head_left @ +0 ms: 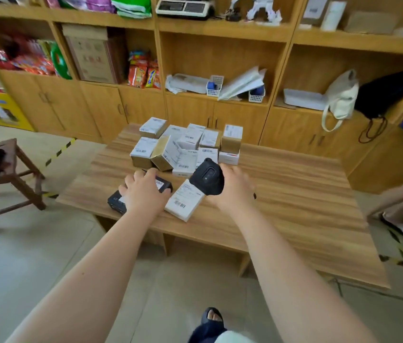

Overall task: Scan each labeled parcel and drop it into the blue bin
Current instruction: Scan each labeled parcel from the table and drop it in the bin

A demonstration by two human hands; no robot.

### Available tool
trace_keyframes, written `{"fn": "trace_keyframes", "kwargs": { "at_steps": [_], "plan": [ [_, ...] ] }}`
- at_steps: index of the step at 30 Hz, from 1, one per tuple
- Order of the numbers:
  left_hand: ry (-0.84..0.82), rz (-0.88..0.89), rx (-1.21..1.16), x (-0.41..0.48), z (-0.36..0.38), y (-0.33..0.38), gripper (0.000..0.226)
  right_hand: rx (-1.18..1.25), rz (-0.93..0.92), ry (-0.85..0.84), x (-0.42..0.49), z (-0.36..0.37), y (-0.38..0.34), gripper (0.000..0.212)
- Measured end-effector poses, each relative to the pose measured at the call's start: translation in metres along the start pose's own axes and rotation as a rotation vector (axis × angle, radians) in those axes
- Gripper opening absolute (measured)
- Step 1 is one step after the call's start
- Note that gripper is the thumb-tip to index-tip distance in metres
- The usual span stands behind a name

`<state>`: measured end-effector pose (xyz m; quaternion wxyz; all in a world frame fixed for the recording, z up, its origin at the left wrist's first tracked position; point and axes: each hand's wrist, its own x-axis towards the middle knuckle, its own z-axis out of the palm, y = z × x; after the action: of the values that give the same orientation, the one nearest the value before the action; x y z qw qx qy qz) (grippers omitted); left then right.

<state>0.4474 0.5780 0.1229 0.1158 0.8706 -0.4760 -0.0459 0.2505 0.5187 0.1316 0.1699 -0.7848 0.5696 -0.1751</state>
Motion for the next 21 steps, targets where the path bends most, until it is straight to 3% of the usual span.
{"fn": "trace_keyframes", "kwargs": {
  "at_steps": [8,15,21],
  "plan": [
    [-0.015,-0.175,-0.026,0.108,0.015,0.005,0.062,0.000,-0.056,-0.116,0.132,0.030,-0.006,0.079],
    [-0.128,-0.289,-0.089,0.175,0.055,-0.023,0.067,0.023,-0.048,-0.204,0.199,0.081,-0.029,0.081],
    [-0.302,-0.470,-0.266,0.261,0.080,-0.062,0.100,0.059,0.072,-0.216,0.249,0.126,-0.058,0.083]
  ]
}}
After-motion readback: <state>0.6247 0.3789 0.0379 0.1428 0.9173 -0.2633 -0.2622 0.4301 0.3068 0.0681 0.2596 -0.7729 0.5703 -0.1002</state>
